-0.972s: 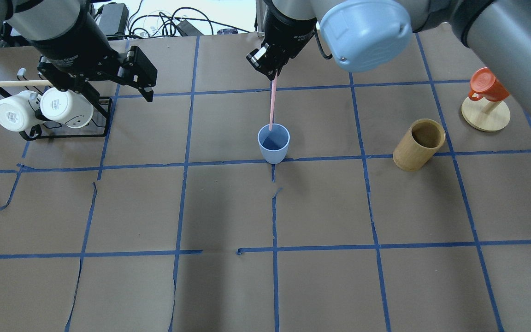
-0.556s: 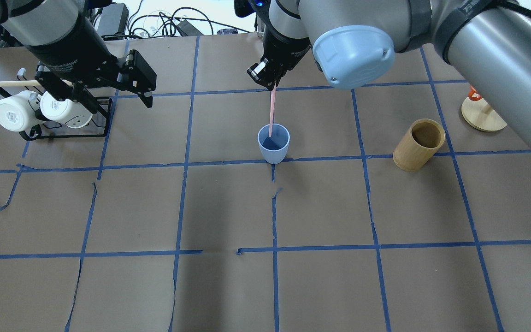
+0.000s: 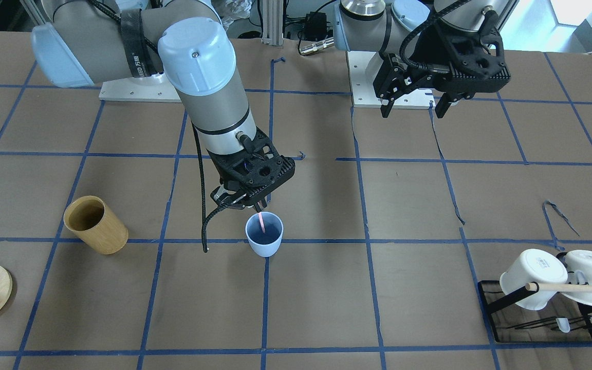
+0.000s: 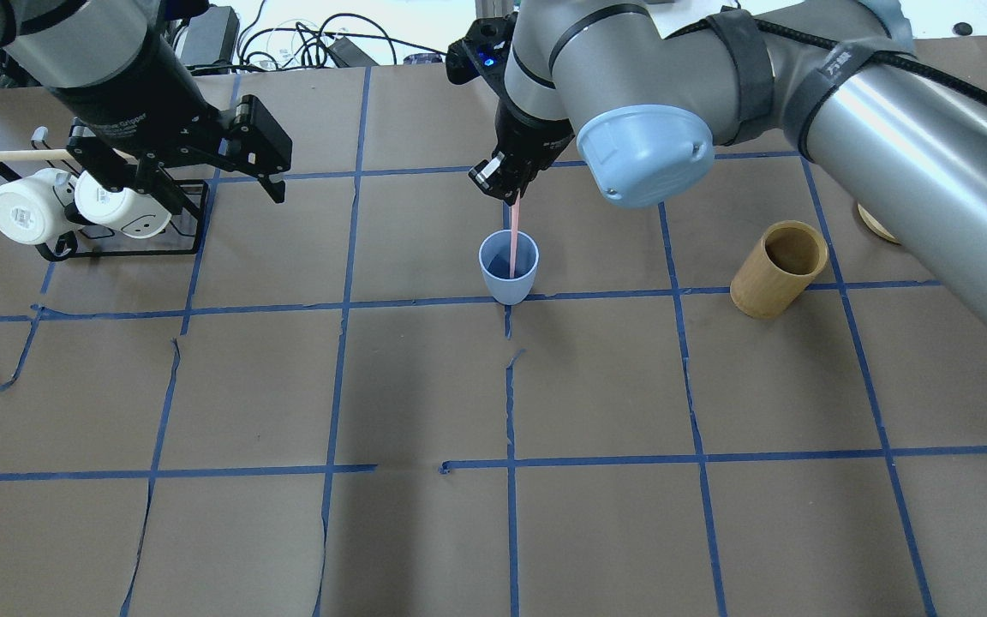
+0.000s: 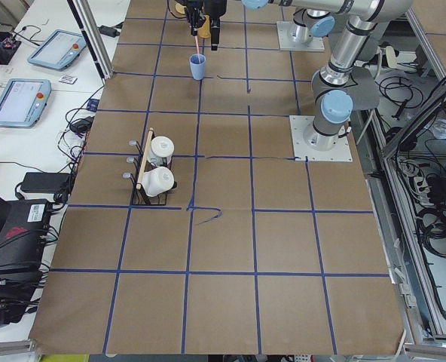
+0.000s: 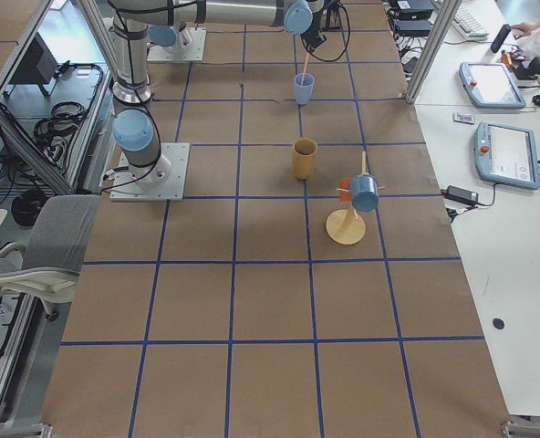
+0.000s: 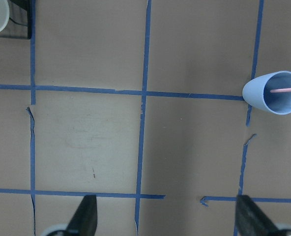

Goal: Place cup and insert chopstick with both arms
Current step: 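Lower the chopstick into the blue cup with the right gripper, then open the right gripper and lift it away from the cup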

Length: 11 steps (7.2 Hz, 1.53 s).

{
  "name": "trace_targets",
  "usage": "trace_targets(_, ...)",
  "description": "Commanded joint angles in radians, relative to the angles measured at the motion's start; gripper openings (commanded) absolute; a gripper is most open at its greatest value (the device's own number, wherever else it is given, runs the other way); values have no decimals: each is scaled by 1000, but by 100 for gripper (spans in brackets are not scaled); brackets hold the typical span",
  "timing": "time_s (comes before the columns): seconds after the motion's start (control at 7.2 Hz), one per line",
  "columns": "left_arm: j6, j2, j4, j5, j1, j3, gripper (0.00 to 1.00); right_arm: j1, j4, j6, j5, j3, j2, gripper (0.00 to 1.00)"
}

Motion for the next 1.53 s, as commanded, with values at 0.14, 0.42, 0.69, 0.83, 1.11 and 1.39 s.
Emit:
trace_targets(0.14, 1, 0, 4, 4, 0, 0, 100, -2, 11, 61, 4, -62, -18, 78)
trace_targets(0.42, 1, 0, 4, 4, 0, 0, 100, -26, 222, 68, -8, -213, -17, 80)
trace_targets(0.69, 1, 0, 6, 4, 0, 0, 100, -170, 389, 10, -104, -218, -59, 83)
trace_targets(0.83, 1, 0, 4, 4, 0, 0, 100, -223, 401, -48, -109, -177, -108, 87)
trace_targets(1.11, 5, 0, 6, 5, 0, 0, 100, -258, 389, -39, -181, 10, -252, 85)
trace_targets(1.39, 5, 0, 6, 5, 0, 0, 100, -258, 355, 43, -168, 83, -388, 87)
